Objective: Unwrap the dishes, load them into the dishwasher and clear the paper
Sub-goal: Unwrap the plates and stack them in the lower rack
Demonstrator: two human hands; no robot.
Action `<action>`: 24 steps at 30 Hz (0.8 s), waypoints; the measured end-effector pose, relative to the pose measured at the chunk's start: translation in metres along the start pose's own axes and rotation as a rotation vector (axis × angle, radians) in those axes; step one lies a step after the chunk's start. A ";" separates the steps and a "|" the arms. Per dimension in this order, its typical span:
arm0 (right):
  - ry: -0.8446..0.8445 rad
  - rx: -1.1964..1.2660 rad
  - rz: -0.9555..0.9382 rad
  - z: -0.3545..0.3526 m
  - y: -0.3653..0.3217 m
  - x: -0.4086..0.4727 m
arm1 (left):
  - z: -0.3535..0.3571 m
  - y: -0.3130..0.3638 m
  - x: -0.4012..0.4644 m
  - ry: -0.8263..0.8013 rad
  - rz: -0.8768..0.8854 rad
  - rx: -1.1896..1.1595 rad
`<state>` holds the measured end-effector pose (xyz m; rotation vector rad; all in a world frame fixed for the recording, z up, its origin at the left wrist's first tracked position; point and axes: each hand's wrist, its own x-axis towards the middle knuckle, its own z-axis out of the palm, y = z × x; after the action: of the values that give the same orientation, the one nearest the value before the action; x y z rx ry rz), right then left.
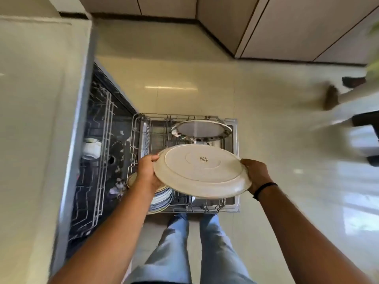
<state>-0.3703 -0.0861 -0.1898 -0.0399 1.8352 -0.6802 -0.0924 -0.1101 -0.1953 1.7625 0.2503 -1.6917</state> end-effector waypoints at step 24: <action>0.057 -0.017 0.060 0.061 0.030 0.240 | 0.044 -0.031 0.240 0.206 0.065 0.205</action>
<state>-0.3981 -0.1714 -0.4226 0.0237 1.8890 -0.6296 -0.1121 -0.1859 -0.4289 2.0770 0.1114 -1.5352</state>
